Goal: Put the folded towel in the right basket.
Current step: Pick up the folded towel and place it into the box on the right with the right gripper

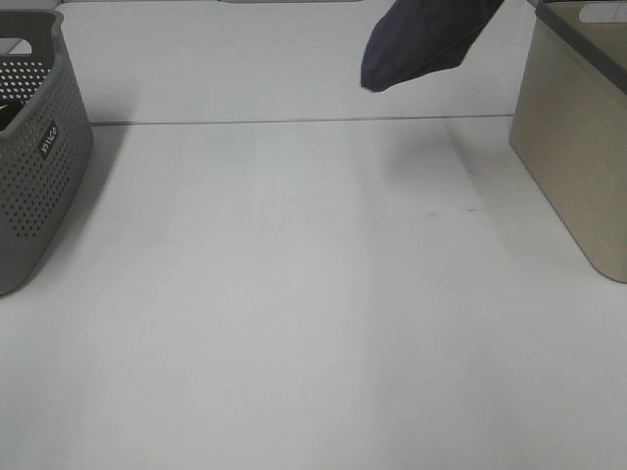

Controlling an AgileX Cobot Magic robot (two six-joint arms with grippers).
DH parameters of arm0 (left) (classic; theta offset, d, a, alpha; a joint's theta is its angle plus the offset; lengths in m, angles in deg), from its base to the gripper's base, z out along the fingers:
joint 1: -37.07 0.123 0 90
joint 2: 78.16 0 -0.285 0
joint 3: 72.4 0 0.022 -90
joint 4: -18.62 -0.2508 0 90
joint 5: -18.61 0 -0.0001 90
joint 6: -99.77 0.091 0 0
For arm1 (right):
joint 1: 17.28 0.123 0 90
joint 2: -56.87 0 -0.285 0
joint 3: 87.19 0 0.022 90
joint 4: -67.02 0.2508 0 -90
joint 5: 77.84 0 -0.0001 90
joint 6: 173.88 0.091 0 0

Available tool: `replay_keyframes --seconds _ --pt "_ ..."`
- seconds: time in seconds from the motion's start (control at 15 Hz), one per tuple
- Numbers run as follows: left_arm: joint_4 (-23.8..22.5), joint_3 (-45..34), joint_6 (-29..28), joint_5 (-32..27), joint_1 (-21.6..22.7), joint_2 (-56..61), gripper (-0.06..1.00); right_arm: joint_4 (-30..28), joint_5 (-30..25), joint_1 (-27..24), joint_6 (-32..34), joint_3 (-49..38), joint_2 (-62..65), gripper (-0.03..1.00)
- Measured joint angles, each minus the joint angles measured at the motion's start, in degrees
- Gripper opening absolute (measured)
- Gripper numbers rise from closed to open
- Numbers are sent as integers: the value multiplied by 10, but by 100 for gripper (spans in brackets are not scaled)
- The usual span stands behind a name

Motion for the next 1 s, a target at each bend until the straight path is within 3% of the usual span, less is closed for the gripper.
replay_keyframes --seconds 0.33,0.53,0.73,1.0 --pt "0 0 0 0 0 0 99 5 -3 -186 25 0 50 3" --pt "0 0 0 0 0 0 99 9 -5 -252 26 0 50 3" --pt "0 0 0 0 0 0 99 -3 -19 -292 26 0 49 3" --pt "0 0 0 0 0 0 99 -37 -58 -292 30 0 11 3"
